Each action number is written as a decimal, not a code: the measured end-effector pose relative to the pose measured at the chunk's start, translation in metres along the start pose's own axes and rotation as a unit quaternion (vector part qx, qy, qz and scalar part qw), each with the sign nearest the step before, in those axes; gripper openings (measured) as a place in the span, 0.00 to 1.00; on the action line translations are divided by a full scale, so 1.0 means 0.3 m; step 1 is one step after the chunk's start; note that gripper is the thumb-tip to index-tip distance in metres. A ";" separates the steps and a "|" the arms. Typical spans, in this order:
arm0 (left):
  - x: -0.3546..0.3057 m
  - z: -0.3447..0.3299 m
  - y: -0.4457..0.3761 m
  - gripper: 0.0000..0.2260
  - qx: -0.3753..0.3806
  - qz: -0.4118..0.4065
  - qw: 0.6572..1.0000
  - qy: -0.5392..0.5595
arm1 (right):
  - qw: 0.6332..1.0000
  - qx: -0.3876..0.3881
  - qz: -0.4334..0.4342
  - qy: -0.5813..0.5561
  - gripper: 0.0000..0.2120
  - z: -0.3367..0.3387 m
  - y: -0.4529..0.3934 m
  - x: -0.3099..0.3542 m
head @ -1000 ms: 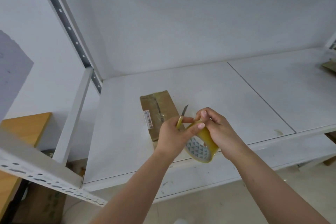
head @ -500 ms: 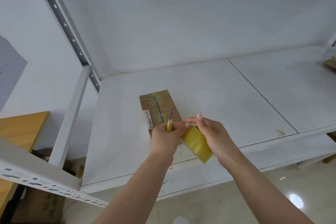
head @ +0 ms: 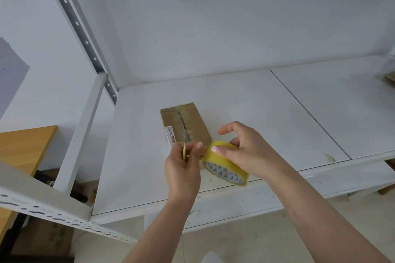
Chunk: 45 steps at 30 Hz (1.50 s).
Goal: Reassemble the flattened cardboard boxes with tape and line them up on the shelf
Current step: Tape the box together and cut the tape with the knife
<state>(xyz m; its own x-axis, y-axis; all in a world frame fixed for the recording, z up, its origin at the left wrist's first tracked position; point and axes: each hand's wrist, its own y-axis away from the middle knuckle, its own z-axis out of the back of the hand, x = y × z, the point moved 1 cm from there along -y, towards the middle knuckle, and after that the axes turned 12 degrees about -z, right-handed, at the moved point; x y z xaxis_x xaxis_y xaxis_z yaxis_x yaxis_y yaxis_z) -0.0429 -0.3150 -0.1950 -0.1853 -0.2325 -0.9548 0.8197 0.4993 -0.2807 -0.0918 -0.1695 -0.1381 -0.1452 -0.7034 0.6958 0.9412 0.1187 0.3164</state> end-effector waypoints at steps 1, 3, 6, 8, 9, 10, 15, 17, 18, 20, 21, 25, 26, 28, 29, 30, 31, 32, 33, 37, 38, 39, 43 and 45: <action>-0.005 0.008 0.006 0.09 -0.018 -0.007 1.000 0.011 | 0.999 -0.017 0.004 0.051 0.19 0.002 0.002 -0.001; -0.020 0.029 0.001 0.08 -0.033 -0.027 0.999 0.026 | 0.996 -0.028 -0.004 0.085 0.19 0.011 0.004 -0.020; -0.016 0.062 -0.024 0.07 -0.043 -0.010 0.998 0.033 | 0.992 0.094 0.002 -0.089 0.20 0.043 0.007 -0.041; 0.005 0.090 -0.036 0.08 -0.064 0.019 0.997 0.039 | 0.973 0.157 0.023 -0.168 0.19 0.070 -0.002 -0.061; 0.016 0.106 -0.035 0.08 -0.067 0.025 0.997 0.035 | 0.965 0.172 0.028 -0.196 0.18 0.080 -0.011 -0.069; 0.024 0.119 -0.027 0.08 -0.067 0.025 0.997 0.022 | 0.964 0.173 0.032 -0.201 0.17 0.084 -0.022 -0.078; 0.057 0.153 0.010 0.08 -0.119 0.032 0.992 -0.040 | 0.995 0.015 0.037 0.093 0.19 0.080 -0.109 -0.118; 0.080 0.164 0.008 0.08 -0.140 0.058 0.988 -0.041 | 0.997 0.044 0.055 0.036 0.21 0.088 -0.132 -0.112; 0.094 0.165 0.007 0.09 -0.145 0.072 0.986 -0.037 | 0.997 0.052 0.057 0.020 0.20 0.087 -0.142 -0.107; 0.117 0.158 0.007 0.09 -0.150 0.097 0.983 -0.041 | 0.994 0.000 0.071 0.088 0.16 0.073 -0.177 -0.099; 0.126 0.153 0.006 0.09 -0.153 0.110 0.981 -0.047 | 0.988 -0.038 0.068 0.136 0.15 0.064 -0.192 -0.090; 0.154 0.136 -0.005 0.09 -0.163 0.135 0.974 -0.076 | 0.969 -0.084 0.061 0.224 0.16 0.018 -0.238 -0.075; 0.159 0.135 -0.005 0.09 -0.165 0.138 0.973 -0.080 | 0.968 -0.084 0.061 0.228 0.16 0.016 -0.245 -0.076; 0.168 0.131 -0.003 0.09 -0.166 0.140 0.972 -0.087 | 0.967 -0.084 0.061 0.232 0.17 0.013 -0.261 -0.079; 0.172 0.128 0.000 0.09 -0.165 0.142 0.972 -0.092 | 0.966 -0.084 0.061 0.239 0.17 0.009 -0.267 -0.079; 0.177 0.126 0.004 0.10 -0.165 0.144 0.971 -0.099 | 0.964 -0.084 0.060 0.247 0.17 0.003 -0.273 -0.079; 0.185 0.124 0.007 0.10 -0.165 0.148 0.969 -0.108 | 0.962 -0.083 0.058 0.254 0.17 -0.006 -0.281 -0.080; 0.194 0.124 0.010 0.09 -0.164 0.153 0.967 -0.118 | 0.960 -0.082 0.057 0.263 0.17 -0.017 -0.288 -0.083; 0.204 0.123 0.014 0.09 -0.159 0.159 0.966 -0.131 | 0.958 -0.078 0.055 0.271 0.17 -0.027 -0.294 -0.085; 0.222 0.109 0.018 0.10 -0.130 0.172 0.959 -0.184 | 0.959 -0.048 0.035 0.279 0.17 -0.040 -0.316 -0.090; 0.225 0.105 0.015 0.10 -0.122 0.174 0.958 -0.194 | 0.961 -0.043 0.030 0.272 0.17 -0.040 -0.317 -0.094; 0.231 0.101 0.015 0.11 -0.112 0.179 0.958 -0.196 | 0.963 -0.039 0.027 0.266 0.17 -0.042 -0.316 -0.100; 0.245 0.072 0.031 0.16 -0.106 0.241 0.958 -0.110 | 0.967 -0.040 0.027 0.251 0.17 -0.056 -0.305 -0.115; 0.242 0.049 0.030 0.16 -0.120 0.281 0.951 -0.052 | 0.968 -0.040 0.028 0.246 0.17 -0.056 -0.301 -0.111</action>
<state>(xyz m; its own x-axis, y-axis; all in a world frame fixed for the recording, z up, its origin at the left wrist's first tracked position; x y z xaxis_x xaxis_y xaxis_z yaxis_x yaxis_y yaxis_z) -0.0410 -0.3397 -0.2655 0.3095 0.0522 -0.9495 0.6244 0.7419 0.2443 -0.1670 -0.1685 -0.2008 0.0507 -0.9482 0.3135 0.9667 0.1255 0.2232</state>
